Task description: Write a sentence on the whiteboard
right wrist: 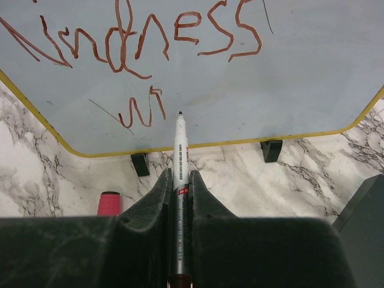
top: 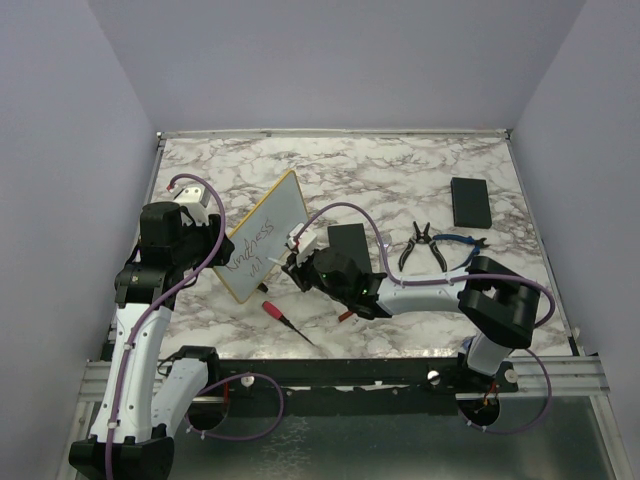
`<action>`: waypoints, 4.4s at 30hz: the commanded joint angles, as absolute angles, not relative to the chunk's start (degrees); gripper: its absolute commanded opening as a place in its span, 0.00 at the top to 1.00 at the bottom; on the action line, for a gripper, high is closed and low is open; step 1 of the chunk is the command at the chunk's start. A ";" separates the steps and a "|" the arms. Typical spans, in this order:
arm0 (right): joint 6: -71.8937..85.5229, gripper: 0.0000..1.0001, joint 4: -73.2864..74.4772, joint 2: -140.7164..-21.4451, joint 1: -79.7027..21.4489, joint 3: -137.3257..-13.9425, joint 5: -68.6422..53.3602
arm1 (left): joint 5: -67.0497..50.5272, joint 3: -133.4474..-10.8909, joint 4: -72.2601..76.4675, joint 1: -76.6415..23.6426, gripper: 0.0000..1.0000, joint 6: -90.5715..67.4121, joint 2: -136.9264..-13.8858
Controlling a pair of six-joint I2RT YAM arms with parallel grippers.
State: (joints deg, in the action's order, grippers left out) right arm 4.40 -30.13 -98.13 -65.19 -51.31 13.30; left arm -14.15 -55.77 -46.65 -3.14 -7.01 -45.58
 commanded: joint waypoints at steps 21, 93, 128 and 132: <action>2.46 1.00 -31.74 -100.26 -64.82 -54.75 12.81 | -16.43 -55.28 -47.80 -3.45 0.58 -6.80 -45.35; 3.22 0.99 -29.35 -102.47 -63.57 -56.36 12.97 | -17.79 -54.84 -48.23 -3.59 0.72 -5.47 -45.09; 4.15 0.99 -28.46 -102.87 -63.11 -56.64 15.37 | -18.35 -54.93 -48.36 -3.59 0.76 -5.01 -44.82; 3.88 0.99 -29.06 -101.73 -63.11 -56.18 15.14 | -18.37 -54.93 -48.34 -3.56 0.76 -5.00 -44.82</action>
